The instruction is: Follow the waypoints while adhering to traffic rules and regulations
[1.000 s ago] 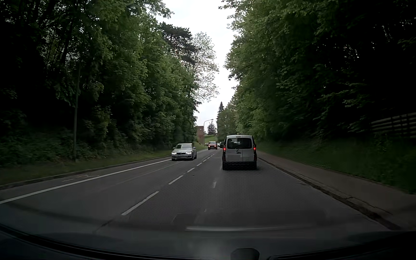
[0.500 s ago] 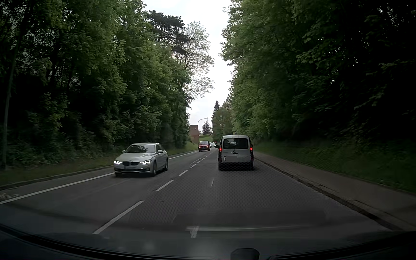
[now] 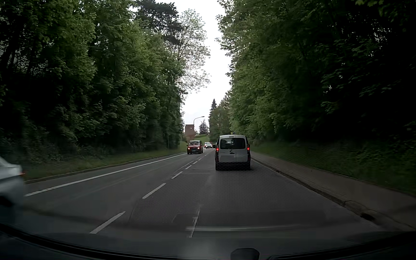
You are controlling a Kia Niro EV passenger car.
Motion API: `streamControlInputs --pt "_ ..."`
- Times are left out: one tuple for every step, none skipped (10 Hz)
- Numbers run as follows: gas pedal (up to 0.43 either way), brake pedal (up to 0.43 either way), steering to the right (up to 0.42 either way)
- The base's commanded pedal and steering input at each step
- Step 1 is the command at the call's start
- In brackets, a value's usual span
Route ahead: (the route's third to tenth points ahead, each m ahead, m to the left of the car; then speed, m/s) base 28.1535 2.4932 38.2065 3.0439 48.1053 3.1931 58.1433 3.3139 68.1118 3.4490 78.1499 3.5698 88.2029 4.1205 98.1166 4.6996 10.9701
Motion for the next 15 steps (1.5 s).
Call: streamControlInputs --pt "0.098 0.000 0.006" --pt "0.098 0.000 0.006" --pt "0.098 0.000 0.006" --pt "0.098 0.000 0.006" --pt "0.098 0.000 0.006" --pt "0.098 0.000 0.005" --pt "0.118 0.000 0.005" --pt "0.169 0.000 0.005" --pt "0.169 0.000 0.004" --pt "0.169 0.000 0.002" --pt "0.169 0.000 0.001" --pt "0.169 0.000 0.000" --pt "0.169 0.000 0.000" --pt "0.169 0.000 -0.001" --pt "0.169 0.000 -0.001"
